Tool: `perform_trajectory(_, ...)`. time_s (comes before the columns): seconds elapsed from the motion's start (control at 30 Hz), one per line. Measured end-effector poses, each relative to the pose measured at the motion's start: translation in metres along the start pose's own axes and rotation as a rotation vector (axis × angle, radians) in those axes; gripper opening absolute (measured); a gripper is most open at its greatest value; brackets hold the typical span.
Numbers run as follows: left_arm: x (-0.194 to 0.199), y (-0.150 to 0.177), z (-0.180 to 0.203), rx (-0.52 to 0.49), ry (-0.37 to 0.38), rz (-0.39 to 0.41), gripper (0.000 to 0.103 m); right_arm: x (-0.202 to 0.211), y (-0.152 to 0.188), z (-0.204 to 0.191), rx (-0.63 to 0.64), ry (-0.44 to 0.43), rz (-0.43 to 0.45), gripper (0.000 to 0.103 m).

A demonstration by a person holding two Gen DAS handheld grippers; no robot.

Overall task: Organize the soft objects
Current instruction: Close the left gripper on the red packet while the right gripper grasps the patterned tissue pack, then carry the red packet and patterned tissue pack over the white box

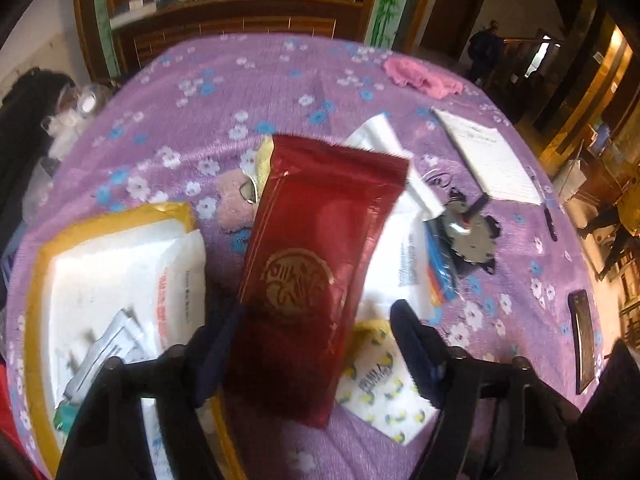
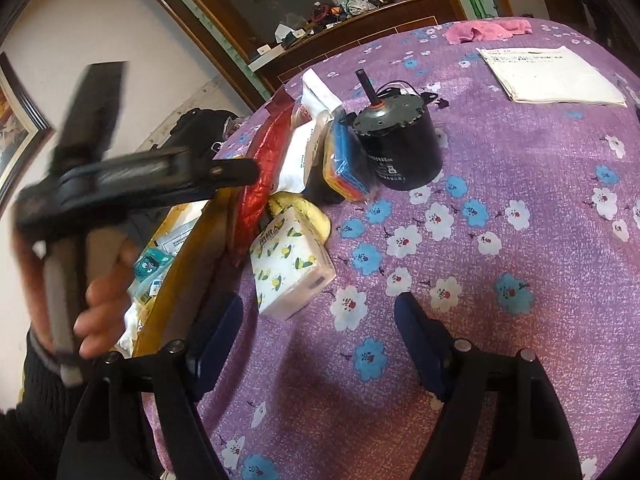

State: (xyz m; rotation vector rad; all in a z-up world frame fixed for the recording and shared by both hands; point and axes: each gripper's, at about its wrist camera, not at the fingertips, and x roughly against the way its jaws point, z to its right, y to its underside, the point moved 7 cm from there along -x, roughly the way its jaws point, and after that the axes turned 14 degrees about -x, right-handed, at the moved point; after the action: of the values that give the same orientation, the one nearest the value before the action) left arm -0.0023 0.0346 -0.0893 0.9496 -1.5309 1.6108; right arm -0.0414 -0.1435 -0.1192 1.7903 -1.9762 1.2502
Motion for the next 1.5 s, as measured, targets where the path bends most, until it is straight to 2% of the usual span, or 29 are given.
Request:
perform_trajectory(0.03, -0.005, 0.000, -0.002, -0.010, -0.018, -0.021, 0.060, 0.000, 0.000, 0.000, 0.005, 0.001, 0.000, 0.078)
perform_trajectory(0.1, -0.010, -0.002, -0.003, -0.020, -0.029, -0.026, 0.059, -0.001, 0.001, -0.002, 0.014, 0.002, 0.000, 0.078)
perform_trajectory(0.17, -0.010, -0.002, -0.006, 0.001, -0.008, -0.027, 0.053, -0.002, 0.000, -0.002, 0.019, -0.006, -0.007, 0.078)
perform_trajectory(0.23, -0.003, -0.002, -0.005, 0.000, 0.000, -0.006, 0.035, -0.002, 0.000, -0.003, 0.023, -0.012, -0.011, 0.078)
perform_trajectory(0.33, 0.006, -0.001, 0.001, -0.034, -0.013, 0.011, 0.023, -0.003, 0.001, -0.003, 0.019, -0.008, -0.019, 0.078)
perform_trajectory(0.53, 0.022, 0.005, 0.007, -0.014, 0.018, 0.031, 0.017, -0.011, -0.010, -0.014, 0.008, -0.045, -0.057, 0.078)
perform_trajectory(0.7, 0.049, 0.015, 0.009, 0.047, 0.093, 0.078, 0.014, -0.035, -0.021, -0.030, 0.077, 0.009, -0.081, 0.078)
perform_trajectory(0.83, 0.071, 0.032, 0.007, 0.104, 0.131, 0.118, 0.014, -0.060, -0.017, -0.030, 0.101, 0.075, -0.112, 0.071)
perform_trajectory(0.9, 0.077, 0.040, 0.004, 0.134, 0.138, 0.124, 0.014, -0.060, -0.014, -0.032, 0.160, 0.151, -0.072, 0.057)
perform_trajectory(0.93, 0.081, 0.046, 0.002, 0.150, 0.132, 0.128, 0.014, -0.059, -0.013, -0.031, 0.166, 0.159, -0.060, 0.053)
perform_trajectory(1.0, 0.085, 0.052, 0.003, 0.162, 0.140, 0.136, 0.014, -0.050, -0.012, -0.027, 0.138, 0.134, -0.050, 0.044)
perform_trajectory(1.07, 0.089, 0.060, 0.008, 0.168, 0.150, 0.142, 0.014, -0.041, -0.011, -0.026, 0.127, 0.117, -0.033, 0.031)
perform_trajectory(1.13, 0.093, 0.065, 0.015, 0.164, 0.157, 0.145, 0.014, -0.026, -0.007, -0.025, 0.125, 0.098, -0.009, 0.025)
perform_trajectory(1.27, 0.100, 0.072, 0.033, 0.138, 0.181, 0.156, 0.014, -0.007, 0.000, -0.023, 0.128, 0.080, 0.020, 0.022)
perform_trajectory(1.5, 0.106, 0.080, 0.048, 0.128, 0.214, 0.164, 0.014, 0.009, 0.003, -0.009, 0.050, 0.041, 0.039, 0.022)
